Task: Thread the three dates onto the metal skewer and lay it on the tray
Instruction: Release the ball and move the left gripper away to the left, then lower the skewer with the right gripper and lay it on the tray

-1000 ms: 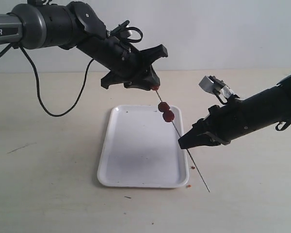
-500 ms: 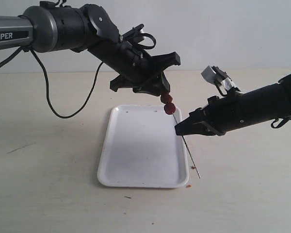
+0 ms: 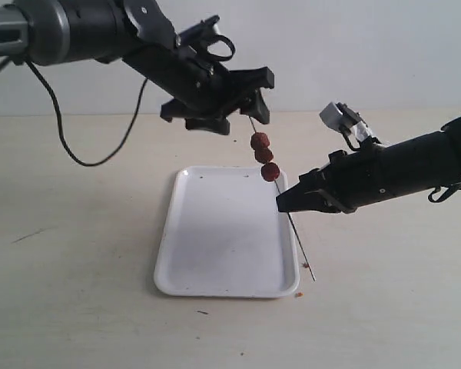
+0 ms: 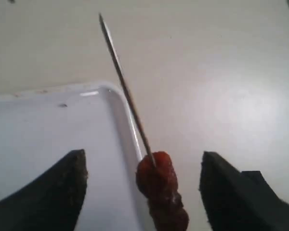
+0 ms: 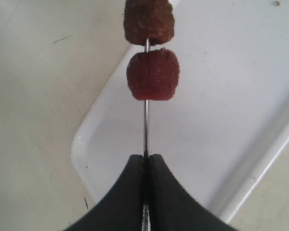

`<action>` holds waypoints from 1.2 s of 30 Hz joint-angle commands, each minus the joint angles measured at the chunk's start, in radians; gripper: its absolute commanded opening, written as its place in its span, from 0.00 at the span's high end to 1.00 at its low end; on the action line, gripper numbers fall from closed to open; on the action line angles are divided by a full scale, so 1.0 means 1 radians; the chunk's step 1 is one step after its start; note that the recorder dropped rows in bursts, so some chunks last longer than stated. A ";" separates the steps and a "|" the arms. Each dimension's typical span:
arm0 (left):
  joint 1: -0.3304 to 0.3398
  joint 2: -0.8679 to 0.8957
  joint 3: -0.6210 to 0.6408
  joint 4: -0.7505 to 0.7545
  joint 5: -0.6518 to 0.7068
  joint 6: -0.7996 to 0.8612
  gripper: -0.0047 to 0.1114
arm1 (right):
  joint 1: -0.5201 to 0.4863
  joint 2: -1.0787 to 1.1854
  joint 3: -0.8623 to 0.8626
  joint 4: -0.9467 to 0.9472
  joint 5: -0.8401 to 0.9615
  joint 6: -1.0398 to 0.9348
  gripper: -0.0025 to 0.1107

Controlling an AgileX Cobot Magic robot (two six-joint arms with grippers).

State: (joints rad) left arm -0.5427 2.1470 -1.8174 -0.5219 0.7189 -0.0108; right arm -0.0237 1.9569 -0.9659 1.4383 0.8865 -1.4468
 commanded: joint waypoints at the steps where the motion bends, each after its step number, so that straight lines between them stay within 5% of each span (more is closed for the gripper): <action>1: 0.016 -0.080 0.000 0.232 0.014 -0.017 0.74 | 0.000 -0.001 0.002 0.032 0.039 0.063 0.98; 3: 0.017 -0.103 0.002 0.330 0.041 -0.062 0.95 | 0.000 -0.001 0.008 0.054 0.071 0.063 0.98; 8: 0.019 -0.202 0.104 0.407 -0.026 -0.083 0.96 | 0.000 -0.001 0.038 0.111 0.106 0.067 0.98; 15: 0.021 -0.517 0.510 0.411 -0.419 -0.072 0.96 | 0.018 -0.001 0.080 0.111 0.092 0.110 0.98; 24: 0.059 -0.923 1.007 0.412 -0.854 0.058 0.96 | 0.243 -0.001 0.045 0.258 -0.113 0.157 0.98; 36: 0.166 -1.161 1.173 0.412 -0.928 0.067 0.96 | 0.432 -0.001 -0.045 0.256 -0.477 0.483 0.98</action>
State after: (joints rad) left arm -0.3867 1.0112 -0.6544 -0.1118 -0.1855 0.0489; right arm 0.3743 1.9569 -1.0018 1.6911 0.4717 -1.0255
